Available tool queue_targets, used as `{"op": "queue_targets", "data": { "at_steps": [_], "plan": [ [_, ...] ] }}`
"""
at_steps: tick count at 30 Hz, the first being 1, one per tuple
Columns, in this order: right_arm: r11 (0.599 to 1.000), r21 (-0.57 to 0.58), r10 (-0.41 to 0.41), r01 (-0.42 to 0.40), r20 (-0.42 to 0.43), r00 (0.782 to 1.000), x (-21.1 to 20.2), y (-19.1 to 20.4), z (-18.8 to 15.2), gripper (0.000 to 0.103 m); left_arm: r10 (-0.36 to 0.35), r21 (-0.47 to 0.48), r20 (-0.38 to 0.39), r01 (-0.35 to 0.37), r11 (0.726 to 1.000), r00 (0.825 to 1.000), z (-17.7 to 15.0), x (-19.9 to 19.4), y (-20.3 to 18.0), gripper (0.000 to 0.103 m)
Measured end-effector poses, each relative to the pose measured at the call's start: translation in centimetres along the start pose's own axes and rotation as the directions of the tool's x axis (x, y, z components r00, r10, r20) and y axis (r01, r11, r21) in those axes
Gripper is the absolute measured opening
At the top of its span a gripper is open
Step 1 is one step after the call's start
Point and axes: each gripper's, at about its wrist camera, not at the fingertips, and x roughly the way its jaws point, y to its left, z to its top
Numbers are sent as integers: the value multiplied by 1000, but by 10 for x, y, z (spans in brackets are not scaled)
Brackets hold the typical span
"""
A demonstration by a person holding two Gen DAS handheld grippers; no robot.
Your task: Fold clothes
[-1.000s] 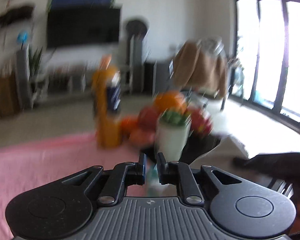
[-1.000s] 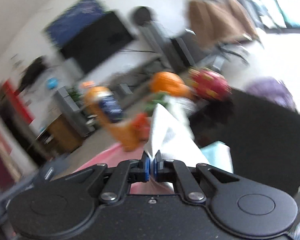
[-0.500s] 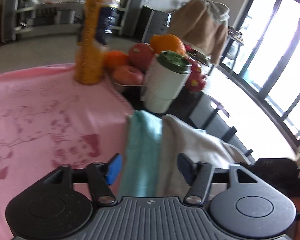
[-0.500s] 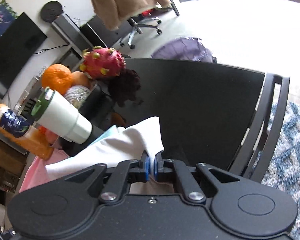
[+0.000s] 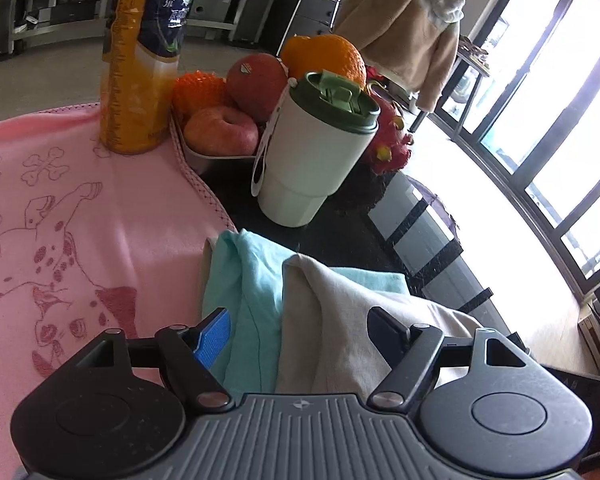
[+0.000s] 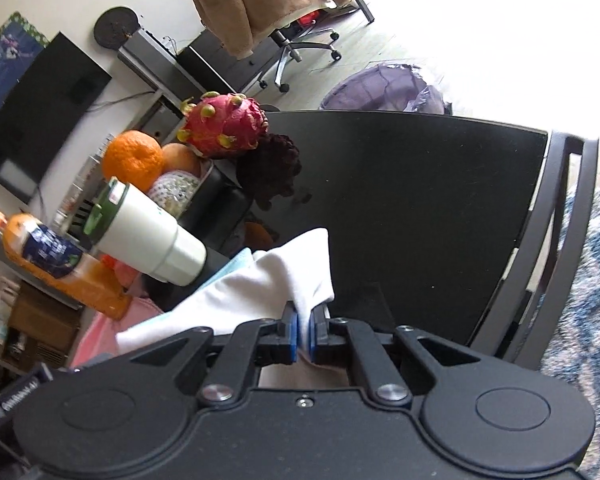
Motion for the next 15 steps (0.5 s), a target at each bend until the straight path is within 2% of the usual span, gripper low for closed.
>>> {"op": "queue_targets", "data": {
  "at_steps": [4, 7, 11, 15],
  "plan": [
    [990, 107, 99, -96, -24, 995, 5, -19, 6, 13, -11, -15, 2, 11, 1000, 1000, -4, -6, 4, 74],
    [978, 164, 137, -130, -36, 990, 11, -27, 8, 13, -9, -20, 8, 10, 1000, 1000, -6, -14, 9, 74],
    [967, 205, 164, -149, -59, 985, 22, -30, 8, 31, 7, -14, 19, -7, 1000, 1000, -12, -30, 17, 74],
    [949, 260, 204, -180, -70, 976, 32, -35, 7, 39, 2, -16, 30, -2, 1000, 1000, -23, -52, 29, 74]
  ]
}}
